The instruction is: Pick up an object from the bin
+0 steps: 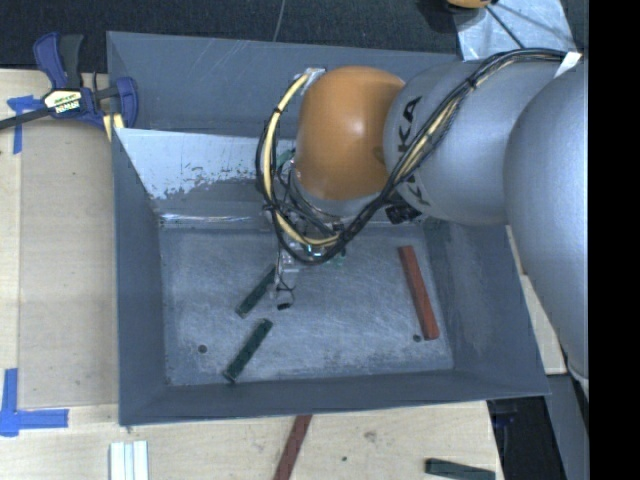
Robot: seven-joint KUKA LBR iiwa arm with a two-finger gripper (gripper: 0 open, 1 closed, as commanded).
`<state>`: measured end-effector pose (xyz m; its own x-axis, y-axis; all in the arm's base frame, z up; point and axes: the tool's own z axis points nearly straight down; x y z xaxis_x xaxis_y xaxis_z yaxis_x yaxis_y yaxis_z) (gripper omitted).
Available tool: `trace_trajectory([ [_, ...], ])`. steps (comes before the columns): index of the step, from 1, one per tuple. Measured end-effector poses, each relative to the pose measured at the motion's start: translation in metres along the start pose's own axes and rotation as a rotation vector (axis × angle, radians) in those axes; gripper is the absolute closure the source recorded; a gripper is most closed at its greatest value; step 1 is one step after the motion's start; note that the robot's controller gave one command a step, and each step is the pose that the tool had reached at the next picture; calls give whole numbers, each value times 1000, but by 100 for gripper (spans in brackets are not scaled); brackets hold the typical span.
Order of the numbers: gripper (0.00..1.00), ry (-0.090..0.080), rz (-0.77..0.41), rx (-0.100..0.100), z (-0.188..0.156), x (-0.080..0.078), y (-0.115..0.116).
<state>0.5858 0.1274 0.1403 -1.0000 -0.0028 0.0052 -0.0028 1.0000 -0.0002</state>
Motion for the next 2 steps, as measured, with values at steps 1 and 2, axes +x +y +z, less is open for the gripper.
trace_trajectory([
  [1,0,-8,2,-1,-5,-2,0],
  [2,100,-8,-235,-1,68,19,-3],
])
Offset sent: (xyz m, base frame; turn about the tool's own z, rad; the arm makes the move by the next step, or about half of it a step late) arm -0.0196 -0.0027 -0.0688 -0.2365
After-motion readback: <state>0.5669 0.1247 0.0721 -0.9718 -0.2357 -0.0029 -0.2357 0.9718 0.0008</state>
